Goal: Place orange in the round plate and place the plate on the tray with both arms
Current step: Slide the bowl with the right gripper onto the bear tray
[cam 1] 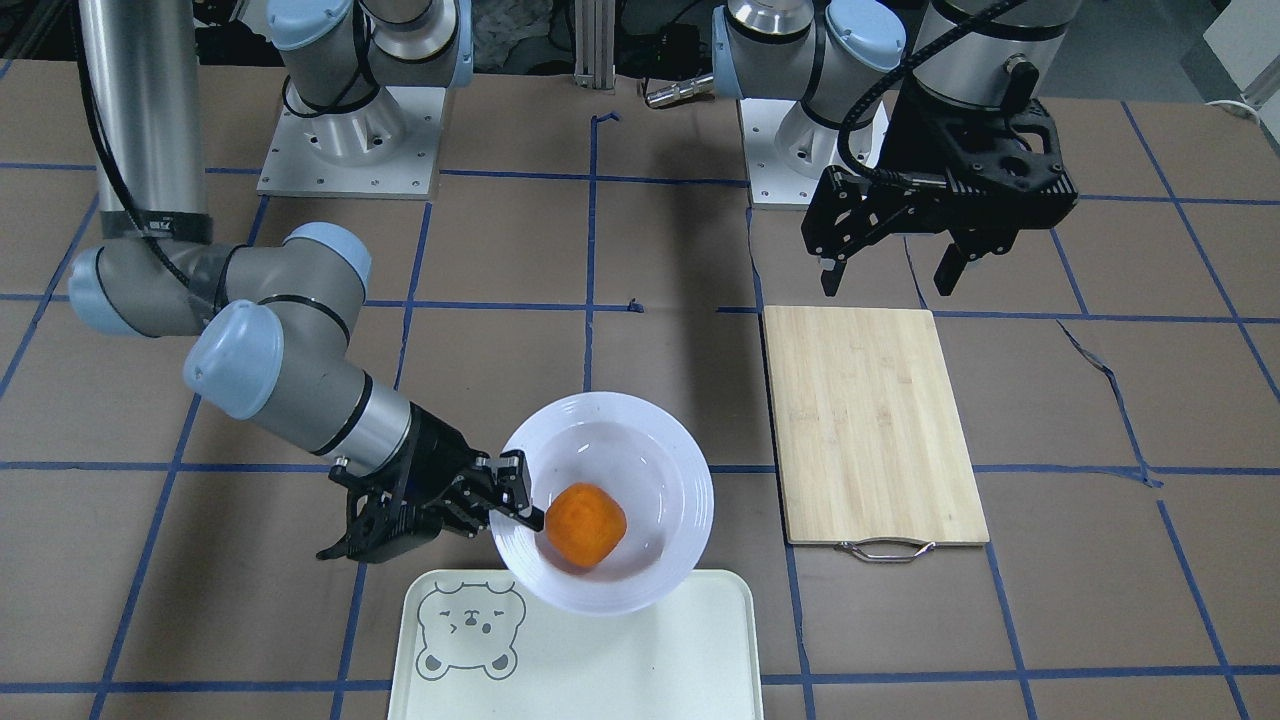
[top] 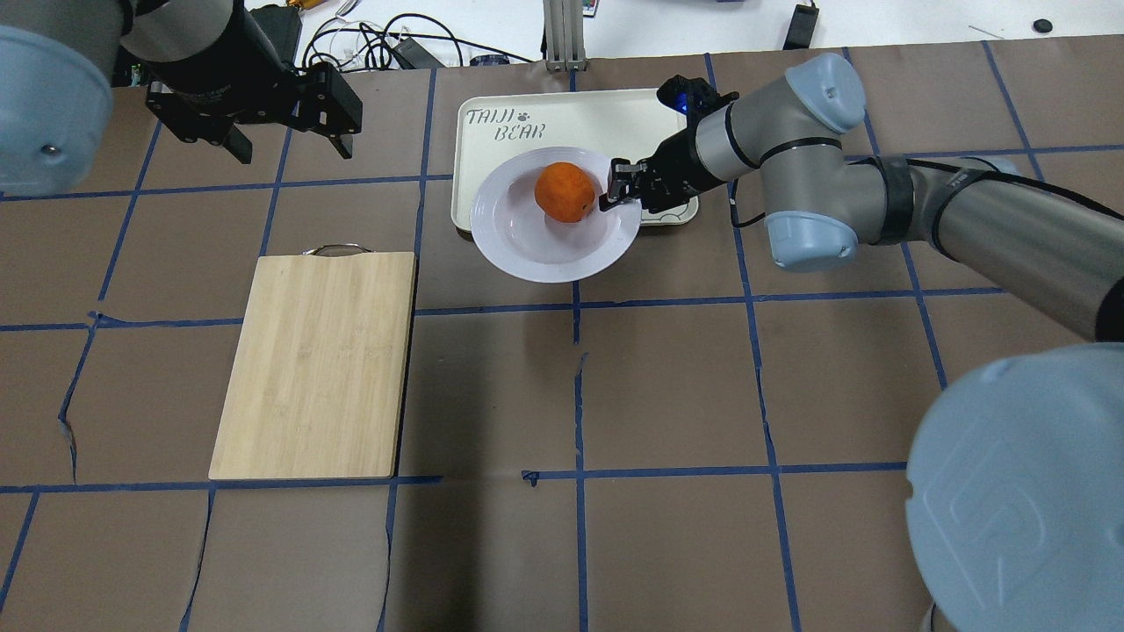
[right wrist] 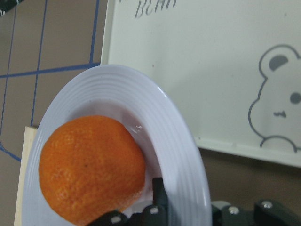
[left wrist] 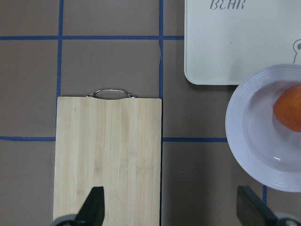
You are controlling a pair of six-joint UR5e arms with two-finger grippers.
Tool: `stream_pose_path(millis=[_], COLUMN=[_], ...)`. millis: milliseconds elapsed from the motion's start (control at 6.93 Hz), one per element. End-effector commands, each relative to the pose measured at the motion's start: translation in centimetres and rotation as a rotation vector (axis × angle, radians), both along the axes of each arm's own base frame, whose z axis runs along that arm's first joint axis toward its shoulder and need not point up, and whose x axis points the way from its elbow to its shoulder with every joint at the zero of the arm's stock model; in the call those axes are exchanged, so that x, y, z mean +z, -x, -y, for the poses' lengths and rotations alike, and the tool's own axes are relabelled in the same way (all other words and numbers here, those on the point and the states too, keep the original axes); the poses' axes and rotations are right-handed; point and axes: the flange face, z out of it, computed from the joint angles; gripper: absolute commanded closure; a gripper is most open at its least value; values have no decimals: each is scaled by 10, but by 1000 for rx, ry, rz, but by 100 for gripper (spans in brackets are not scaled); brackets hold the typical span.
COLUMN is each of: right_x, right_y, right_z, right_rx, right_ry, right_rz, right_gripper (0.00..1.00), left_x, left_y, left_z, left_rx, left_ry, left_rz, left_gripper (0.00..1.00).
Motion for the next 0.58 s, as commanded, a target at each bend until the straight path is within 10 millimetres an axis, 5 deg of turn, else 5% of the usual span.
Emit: stream_pose_path(millis=[0, 433], right_x=[-6, -48], right_y=[2, 2], right_z=[79, 109], right_rx=[-74, -65], right_ry=[7, -25], right_rz=[21, 20], right_gripper=[100, 100], left_x=[0, -1], left_y=[0, -1], left_z=[0, 0], left_rx=[-1, 0], left_ry=[0, -1], left_rz=[1, 0], left_gripper=[0, 0])
